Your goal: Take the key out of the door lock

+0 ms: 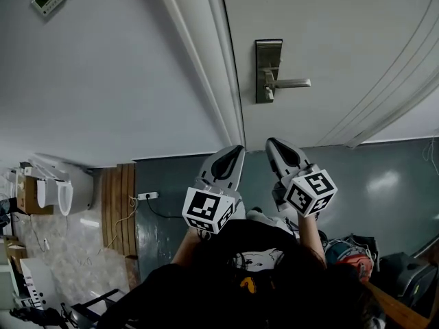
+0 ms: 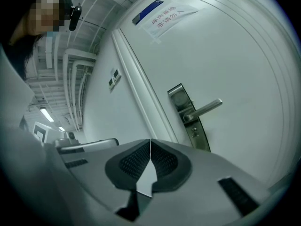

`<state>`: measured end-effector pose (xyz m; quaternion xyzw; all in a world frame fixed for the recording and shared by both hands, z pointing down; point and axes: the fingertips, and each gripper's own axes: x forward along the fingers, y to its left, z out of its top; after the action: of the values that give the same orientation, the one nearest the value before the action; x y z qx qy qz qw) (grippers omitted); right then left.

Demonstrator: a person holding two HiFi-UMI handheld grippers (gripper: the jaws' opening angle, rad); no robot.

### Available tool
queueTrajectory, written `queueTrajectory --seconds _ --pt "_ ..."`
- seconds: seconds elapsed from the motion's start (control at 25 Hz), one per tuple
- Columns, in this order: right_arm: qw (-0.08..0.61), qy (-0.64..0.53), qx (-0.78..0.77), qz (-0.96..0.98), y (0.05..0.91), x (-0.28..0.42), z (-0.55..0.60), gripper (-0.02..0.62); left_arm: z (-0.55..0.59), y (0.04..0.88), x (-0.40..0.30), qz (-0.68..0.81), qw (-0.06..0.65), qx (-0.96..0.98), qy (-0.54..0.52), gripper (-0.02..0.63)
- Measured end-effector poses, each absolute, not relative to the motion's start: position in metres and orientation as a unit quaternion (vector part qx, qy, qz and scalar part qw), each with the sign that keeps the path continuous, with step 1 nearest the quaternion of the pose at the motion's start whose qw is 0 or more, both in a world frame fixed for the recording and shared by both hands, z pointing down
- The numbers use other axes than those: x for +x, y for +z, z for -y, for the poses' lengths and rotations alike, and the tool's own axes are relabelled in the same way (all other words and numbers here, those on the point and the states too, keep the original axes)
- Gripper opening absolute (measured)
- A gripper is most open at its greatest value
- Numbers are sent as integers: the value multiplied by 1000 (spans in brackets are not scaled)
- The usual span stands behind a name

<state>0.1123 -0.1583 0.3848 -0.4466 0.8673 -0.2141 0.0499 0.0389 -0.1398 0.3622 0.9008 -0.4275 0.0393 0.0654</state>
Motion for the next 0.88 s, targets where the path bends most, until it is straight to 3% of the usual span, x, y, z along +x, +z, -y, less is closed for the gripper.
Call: queueTrajectory --seconds 0.88 --pt "50 -258 -452 -852 417 128 206 6 173 379 64 407 46 911 43 9"
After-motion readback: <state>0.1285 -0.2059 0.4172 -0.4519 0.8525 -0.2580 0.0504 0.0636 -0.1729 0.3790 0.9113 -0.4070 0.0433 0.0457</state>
